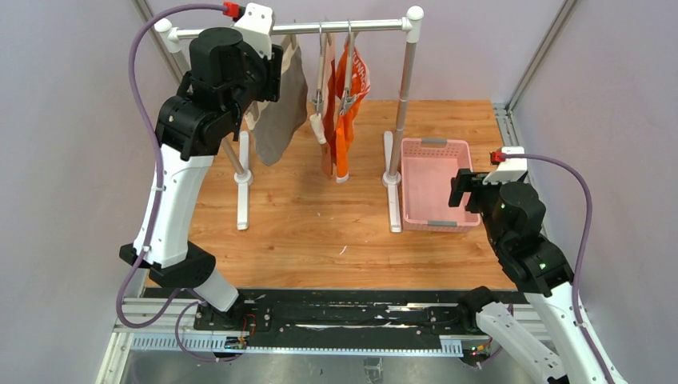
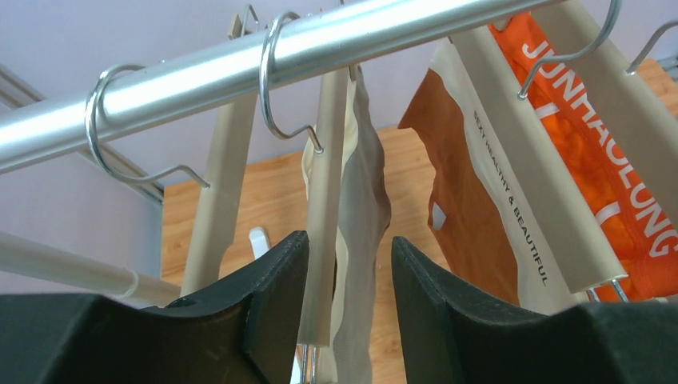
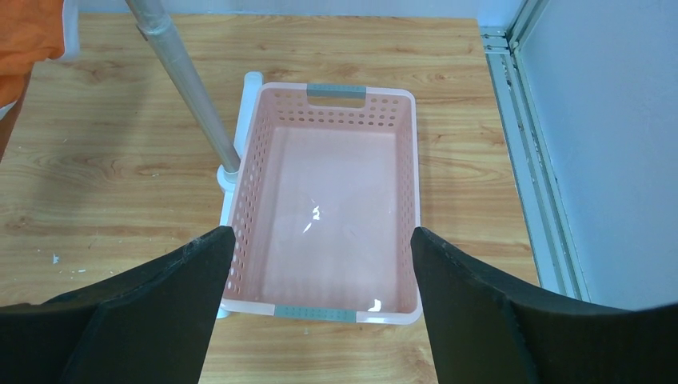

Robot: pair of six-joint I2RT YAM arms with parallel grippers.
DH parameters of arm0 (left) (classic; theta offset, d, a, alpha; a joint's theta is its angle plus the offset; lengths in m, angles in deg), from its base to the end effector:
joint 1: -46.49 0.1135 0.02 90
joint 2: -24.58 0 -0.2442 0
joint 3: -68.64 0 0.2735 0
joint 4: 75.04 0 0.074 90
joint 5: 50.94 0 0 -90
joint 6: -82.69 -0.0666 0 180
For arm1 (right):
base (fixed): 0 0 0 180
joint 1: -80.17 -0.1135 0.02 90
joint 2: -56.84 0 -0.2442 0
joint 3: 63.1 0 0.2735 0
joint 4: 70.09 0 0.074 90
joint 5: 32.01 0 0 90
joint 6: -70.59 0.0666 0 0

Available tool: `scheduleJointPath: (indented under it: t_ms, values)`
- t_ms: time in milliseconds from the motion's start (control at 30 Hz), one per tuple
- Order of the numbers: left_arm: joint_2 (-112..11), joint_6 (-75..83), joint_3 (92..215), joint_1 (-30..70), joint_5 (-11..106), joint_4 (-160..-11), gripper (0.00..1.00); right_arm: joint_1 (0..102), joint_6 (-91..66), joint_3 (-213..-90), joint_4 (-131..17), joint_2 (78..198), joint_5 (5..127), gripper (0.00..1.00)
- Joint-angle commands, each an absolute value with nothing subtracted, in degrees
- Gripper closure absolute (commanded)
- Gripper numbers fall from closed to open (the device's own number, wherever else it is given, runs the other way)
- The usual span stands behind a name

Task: Remove the underwear clipped to the hanger

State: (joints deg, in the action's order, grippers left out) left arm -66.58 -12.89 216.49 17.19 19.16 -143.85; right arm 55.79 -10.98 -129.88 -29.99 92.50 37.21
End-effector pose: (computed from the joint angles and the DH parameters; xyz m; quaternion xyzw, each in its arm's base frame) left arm 0.2803 -0.1313 0.5575 0.1260 0.7634 0.0043 0.6335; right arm 0.1831 0.0570 0.3759 0.0123 0.7568 0.0489 0.6516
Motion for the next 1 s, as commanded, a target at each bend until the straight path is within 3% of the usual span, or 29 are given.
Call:
scheduleJointPath:
  t_ms: [0,567,733,867,967]
  values:
    - [-63.99,-13.85,214.6,17.56,18.54,-141.73,0.48,54.95,-12.21,-131.46,-29.36,91.22,37.63,0.17]
    - [-61.71,-15.11,205.51,19.09,16.94,-135.53,0.46,54.95,-11.51,-130.89,-28.31,91.82,38.73,0.18]
    - [-61.95,-14.97,204.53,19.41,17.15,-134.04,0.53,54.94,-11.41,-130.39,-28.32,91.82,39.14,0.19]
    - [-62.25,-14.93,203.86,19.5,17.11,-132.8,0.73,54.95,-11.16,-129.85,-28.24,91.77,39.59,0.19]
    - [-62.63,-14.91,203.75,19.59,17.31,-132.6,0.75,54.94,-10.98,-129.54,-28.2,91.76,39.58,0.19]
